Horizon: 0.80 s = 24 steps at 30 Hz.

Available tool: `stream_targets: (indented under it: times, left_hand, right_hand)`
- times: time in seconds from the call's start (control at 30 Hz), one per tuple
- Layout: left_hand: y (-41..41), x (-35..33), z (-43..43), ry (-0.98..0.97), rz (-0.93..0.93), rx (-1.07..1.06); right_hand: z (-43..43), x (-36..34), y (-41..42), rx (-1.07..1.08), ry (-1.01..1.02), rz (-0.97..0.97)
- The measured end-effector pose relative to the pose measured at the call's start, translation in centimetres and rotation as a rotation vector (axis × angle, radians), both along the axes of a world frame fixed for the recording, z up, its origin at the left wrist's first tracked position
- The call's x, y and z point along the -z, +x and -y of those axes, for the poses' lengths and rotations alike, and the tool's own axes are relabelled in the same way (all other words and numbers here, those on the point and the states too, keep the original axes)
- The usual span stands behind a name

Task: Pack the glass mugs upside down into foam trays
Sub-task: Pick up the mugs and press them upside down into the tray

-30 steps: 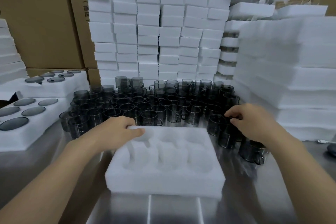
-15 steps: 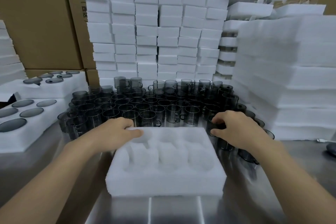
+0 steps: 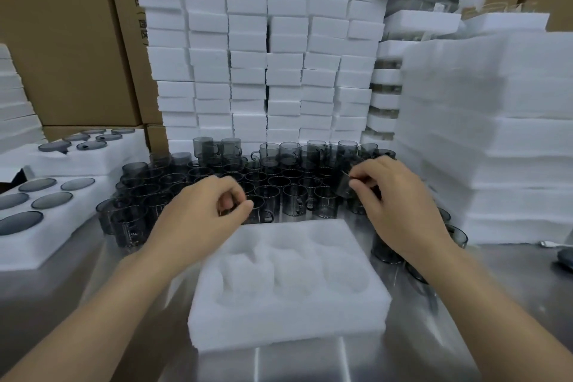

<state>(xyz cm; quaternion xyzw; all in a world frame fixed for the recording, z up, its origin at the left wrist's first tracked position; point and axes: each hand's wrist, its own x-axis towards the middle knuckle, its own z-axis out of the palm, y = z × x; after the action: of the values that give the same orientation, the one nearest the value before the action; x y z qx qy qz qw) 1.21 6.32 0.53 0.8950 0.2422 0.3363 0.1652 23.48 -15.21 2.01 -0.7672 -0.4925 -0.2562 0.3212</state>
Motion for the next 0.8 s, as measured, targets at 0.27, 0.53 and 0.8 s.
stream_targets:
  times: [0.27,0.53,0.8]
  left_hand:
    - [1.9,0.8,4.4,0.023,0.349,0.283]
    - [1.8,0.9,4.8,0.119,0.472,0.243]
    - [2.0,1.2,4.9,0.144,0.446,0.258]
  right_hand:
    - [-1.0,0.6,-6.2,-0.367,0.173,0.422]
    - [-2.0,2.5,-7.1,-0.383,0.309,-0.011]
    - [-2.2,2.4,-6.9,-0.411,0.351,-0.149]
